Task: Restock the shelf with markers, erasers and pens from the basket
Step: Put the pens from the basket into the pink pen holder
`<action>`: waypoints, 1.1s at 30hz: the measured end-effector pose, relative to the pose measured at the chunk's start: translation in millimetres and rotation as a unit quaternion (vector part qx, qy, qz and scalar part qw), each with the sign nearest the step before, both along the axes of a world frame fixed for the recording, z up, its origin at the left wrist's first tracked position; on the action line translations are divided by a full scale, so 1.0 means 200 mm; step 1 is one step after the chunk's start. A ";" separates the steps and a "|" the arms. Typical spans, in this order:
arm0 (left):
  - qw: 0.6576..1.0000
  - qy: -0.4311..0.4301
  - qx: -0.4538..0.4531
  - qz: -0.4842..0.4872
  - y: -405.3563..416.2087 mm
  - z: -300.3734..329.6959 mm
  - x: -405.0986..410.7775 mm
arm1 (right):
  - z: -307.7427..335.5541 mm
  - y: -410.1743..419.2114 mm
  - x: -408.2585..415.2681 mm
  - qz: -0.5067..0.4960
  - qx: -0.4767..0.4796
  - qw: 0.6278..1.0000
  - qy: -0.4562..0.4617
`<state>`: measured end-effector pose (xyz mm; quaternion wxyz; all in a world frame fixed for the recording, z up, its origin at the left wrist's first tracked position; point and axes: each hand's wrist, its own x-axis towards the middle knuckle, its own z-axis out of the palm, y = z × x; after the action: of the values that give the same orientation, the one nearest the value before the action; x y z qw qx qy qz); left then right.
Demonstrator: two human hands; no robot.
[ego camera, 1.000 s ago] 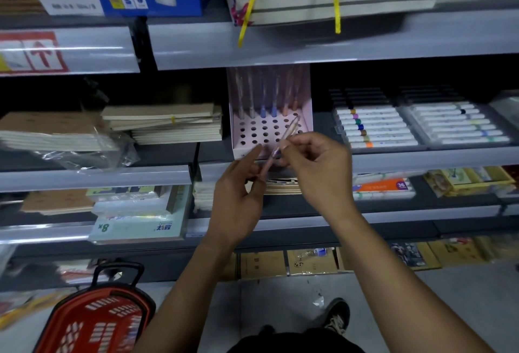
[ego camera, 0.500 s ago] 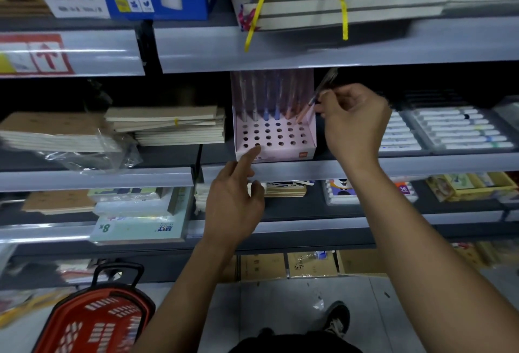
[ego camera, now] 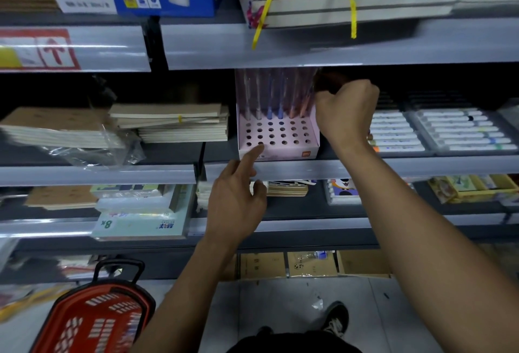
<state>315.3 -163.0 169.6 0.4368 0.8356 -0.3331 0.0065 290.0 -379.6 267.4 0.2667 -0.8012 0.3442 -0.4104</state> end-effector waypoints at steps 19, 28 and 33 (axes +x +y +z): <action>1.000 -0.001 -0.013 0.002 -0.01 -0.03 0.00 | 0.00 -0.01 0.06 -0.003 -0.063 0.990 0.129; 1.000 -0.008 -0.014 0.001 -0.01 -0.04 0.01 | -0.06 0.04 0.05 -0.037 -0.070 0.979 0.188; 0.999 -0.014 -0.043 0.016 0.01 -0.05 0.01 | -0.15 0.12 -0.06 0.040 -0.084 0.990 0.111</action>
<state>317.1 -161.0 158.6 0.4679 0.8209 -0.3252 0.0391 278.1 -354.8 238.2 0.1751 -0.8742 0.3041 -0.3355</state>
